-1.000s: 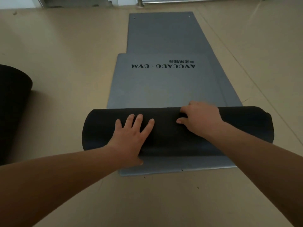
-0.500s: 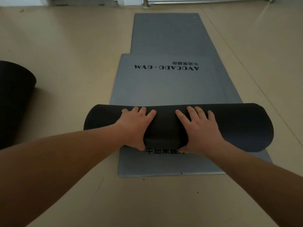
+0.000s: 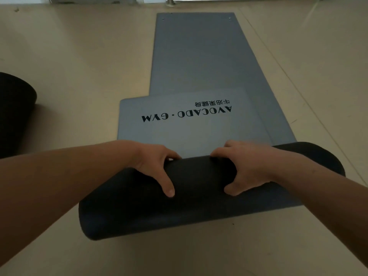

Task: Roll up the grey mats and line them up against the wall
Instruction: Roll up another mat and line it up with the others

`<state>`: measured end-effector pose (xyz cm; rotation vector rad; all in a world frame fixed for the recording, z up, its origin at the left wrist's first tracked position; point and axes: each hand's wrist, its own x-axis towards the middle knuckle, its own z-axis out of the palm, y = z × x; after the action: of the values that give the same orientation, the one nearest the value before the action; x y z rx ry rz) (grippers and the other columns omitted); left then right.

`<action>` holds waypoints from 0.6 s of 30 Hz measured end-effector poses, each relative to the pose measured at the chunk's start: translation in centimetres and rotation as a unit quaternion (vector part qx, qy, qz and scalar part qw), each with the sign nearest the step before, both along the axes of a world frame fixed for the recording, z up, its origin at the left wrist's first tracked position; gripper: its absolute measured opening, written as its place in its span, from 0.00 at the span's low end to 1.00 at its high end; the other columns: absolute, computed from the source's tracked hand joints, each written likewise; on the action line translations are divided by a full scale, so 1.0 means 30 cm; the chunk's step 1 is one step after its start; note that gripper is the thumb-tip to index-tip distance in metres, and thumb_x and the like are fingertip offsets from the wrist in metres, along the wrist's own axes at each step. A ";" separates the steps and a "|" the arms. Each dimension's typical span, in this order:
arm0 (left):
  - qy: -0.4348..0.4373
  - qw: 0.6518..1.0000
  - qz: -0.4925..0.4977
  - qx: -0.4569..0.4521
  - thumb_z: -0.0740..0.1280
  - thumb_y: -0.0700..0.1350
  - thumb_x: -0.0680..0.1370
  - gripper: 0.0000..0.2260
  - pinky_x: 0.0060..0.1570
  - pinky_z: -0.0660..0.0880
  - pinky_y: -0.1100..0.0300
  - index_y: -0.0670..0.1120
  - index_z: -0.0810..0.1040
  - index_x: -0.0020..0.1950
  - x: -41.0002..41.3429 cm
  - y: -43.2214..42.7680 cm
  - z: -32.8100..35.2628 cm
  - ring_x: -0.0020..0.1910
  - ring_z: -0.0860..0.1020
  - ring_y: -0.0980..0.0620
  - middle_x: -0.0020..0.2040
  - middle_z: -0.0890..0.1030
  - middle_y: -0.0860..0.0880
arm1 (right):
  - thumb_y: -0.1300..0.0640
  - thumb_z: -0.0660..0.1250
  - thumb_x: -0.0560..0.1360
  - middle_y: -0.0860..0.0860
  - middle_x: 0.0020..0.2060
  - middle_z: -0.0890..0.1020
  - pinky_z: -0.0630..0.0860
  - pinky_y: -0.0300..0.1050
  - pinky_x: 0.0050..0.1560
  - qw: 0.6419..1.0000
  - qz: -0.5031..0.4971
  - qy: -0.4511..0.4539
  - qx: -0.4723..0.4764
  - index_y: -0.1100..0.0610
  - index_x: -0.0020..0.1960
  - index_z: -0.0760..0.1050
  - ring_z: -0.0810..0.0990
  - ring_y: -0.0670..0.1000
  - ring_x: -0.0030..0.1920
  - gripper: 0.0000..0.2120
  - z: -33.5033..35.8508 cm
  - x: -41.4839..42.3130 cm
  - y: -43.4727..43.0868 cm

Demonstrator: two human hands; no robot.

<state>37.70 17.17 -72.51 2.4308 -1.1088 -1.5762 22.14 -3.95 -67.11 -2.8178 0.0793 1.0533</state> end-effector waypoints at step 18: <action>-0.365 0.924 -0.101 -0.053 0.69 0.74 0.70 0.55 0.76 0.61 0.37 0.53 0.41 0.84 -0.161 0.102 0.022 0.80 0.53 0.40 0.82 0.48 0.47 | 0.31 0.73 0.70 0.50 0.65 0.75 0.74 0.58 0.63 0.974 -0.080 -0.195 -0.082 0.43 0.71 0.69 0.73 0.56 0.66 0.35 -0.026 0.161 0.035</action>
<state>32.87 20.24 -71.86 2.9750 -1.5131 -0.5691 26.96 -2.89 -67.87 -3.0432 0.3596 0.4670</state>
